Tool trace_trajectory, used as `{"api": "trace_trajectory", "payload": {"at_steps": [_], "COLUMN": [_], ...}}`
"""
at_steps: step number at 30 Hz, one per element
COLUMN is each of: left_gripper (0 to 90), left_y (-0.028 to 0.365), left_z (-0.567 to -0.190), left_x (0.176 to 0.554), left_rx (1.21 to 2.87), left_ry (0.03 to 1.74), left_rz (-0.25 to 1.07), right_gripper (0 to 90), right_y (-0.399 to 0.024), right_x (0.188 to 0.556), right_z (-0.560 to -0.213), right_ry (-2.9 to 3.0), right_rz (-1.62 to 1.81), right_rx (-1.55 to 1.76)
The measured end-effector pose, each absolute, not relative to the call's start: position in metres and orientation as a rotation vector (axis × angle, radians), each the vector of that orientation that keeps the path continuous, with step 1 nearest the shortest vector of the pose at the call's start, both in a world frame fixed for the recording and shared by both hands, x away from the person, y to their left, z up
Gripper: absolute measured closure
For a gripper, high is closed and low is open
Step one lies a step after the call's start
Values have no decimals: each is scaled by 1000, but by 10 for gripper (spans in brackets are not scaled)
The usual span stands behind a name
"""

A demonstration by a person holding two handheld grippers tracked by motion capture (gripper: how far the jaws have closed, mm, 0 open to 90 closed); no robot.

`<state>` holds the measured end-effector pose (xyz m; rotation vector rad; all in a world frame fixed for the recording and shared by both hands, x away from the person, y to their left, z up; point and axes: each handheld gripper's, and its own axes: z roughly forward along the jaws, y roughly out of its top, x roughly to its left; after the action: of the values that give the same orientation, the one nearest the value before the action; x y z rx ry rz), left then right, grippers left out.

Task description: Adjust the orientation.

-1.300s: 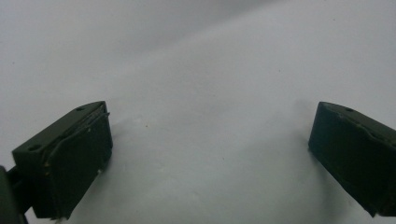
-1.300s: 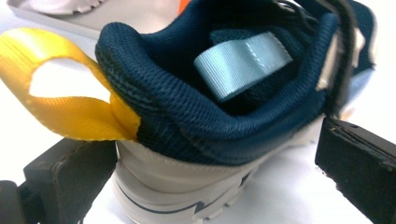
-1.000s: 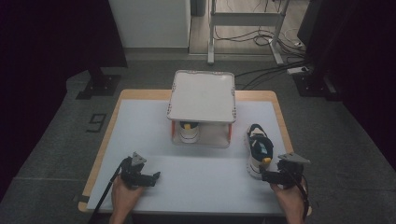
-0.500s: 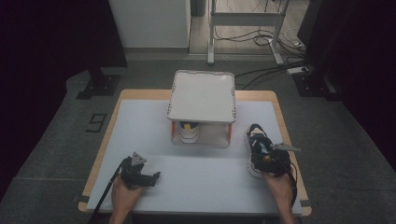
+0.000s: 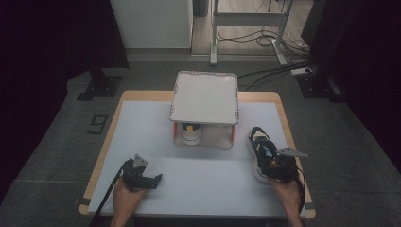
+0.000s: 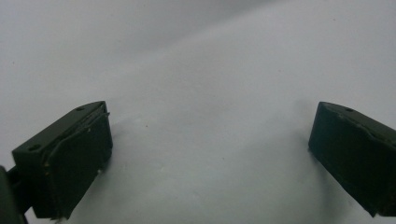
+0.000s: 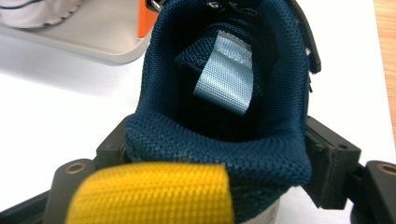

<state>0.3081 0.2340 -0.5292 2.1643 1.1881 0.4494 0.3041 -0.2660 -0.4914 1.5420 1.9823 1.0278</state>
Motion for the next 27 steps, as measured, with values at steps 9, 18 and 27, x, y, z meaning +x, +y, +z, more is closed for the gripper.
{"api": "trace_trajectory", "payload": {"at_steps": [9,18,27], "left_gripper": [0,0,0], "left_y": [234,234,234], "left_z": [-529,-529,-529], "left_x": [308,308,308], "left_rx": [2165,2166,2165], "left_ry": [1188,1188,1188], "left_rz": [448,448,449], "right_gripper": [255,254,254], "right_y": [-265,-243,-209], "right_x": [275,260,273], "right_z": [-477,-463,-458], "right_ry": [2014,2068,2132], "right_rz": [1077,1160,1216], "right_rx": [1493,1405,1332]}}
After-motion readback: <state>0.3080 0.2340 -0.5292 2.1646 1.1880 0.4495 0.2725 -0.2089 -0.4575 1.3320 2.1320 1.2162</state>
